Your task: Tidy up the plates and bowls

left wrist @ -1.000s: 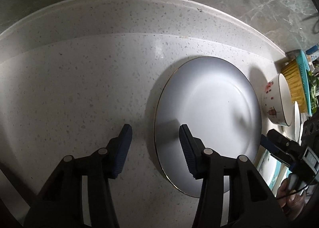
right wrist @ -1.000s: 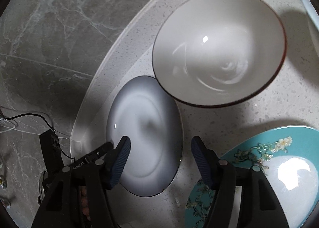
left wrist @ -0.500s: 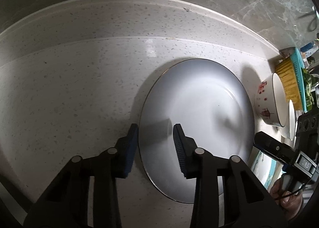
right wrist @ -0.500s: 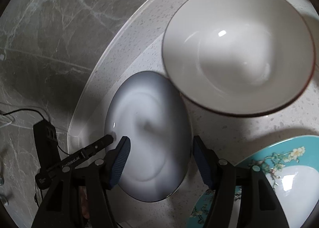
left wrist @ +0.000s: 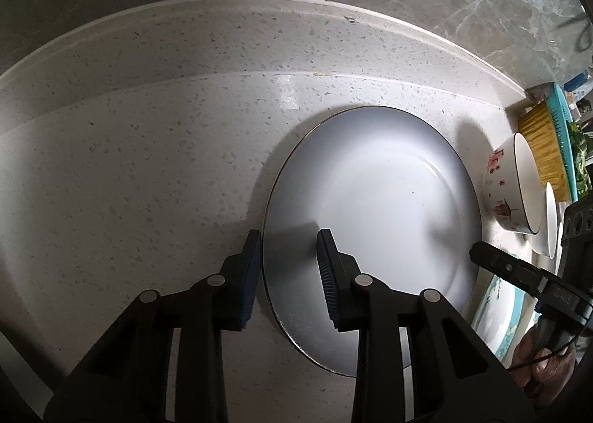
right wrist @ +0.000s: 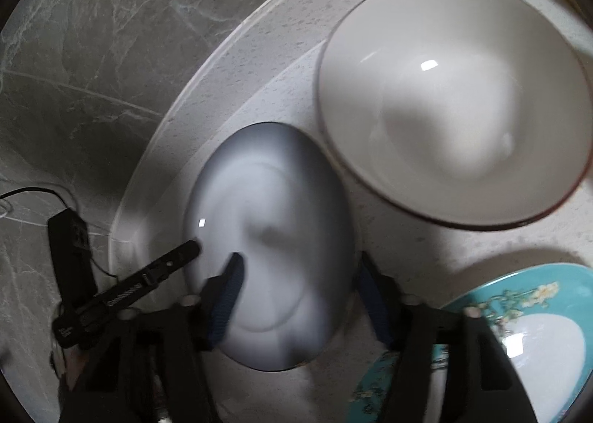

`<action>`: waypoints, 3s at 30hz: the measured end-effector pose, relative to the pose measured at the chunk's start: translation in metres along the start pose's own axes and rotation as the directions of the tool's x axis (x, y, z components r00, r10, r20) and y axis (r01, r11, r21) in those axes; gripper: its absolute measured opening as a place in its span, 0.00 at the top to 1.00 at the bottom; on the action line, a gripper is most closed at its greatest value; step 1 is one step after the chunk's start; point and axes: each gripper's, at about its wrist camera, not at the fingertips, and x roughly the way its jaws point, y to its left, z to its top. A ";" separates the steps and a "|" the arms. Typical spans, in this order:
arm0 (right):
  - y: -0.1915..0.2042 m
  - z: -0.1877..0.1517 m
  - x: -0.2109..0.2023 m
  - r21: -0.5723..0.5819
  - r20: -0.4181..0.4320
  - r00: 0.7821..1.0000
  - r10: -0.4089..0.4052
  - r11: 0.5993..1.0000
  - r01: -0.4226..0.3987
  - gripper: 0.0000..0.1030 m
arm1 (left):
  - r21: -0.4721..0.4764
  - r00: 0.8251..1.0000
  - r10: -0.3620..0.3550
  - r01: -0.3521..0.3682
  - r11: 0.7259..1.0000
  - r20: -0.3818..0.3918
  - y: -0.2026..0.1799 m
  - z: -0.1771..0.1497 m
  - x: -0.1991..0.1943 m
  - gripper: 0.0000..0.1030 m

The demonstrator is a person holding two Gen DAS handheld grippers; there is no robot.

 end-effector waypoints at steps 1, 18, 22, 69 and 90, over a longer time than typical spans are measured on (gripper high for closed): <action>-0.004 0.001 0.000 0.007 -0.001 1.000 -0.008 1.000 0.008 0.76 | 0.005 1.000 0.005 -0.005 1.000 0.002 -0.001 0.000 0.000 0.73; -0.004 0.001 0.005 -0.065 -0.018 1.000 -0.020 0.998 0.018 0.81 | 0.005 1.000 0.008 -0.008 1.000 0.009 -0.002 -0.004 -0.004 0.74; -0.002 0.001 0.006 -0.074 -0.013 1.000 -0.028 0.997 0.027 0.81 | 0.009 1.000 0.012 -0.012 1.000 0.014 -0.004 -0.006 -0.006 0.74; 0.016 0.007 0.009 -0.084 -0.004 0.999 -0.051 0.995 0.050 0.55 | 0.002 0.998 0.048 -0.048 0.999 0.045 -0.003 -0.016 -0.014 0.73; 0.017 0.005 0.007 -0.182 0.029 0.992 -0.124 0.975 0.128 0.79 | 0.058 0.996 0.065 -0.068 0.996 0.058 -0.012 -0.019 -0.016 0.74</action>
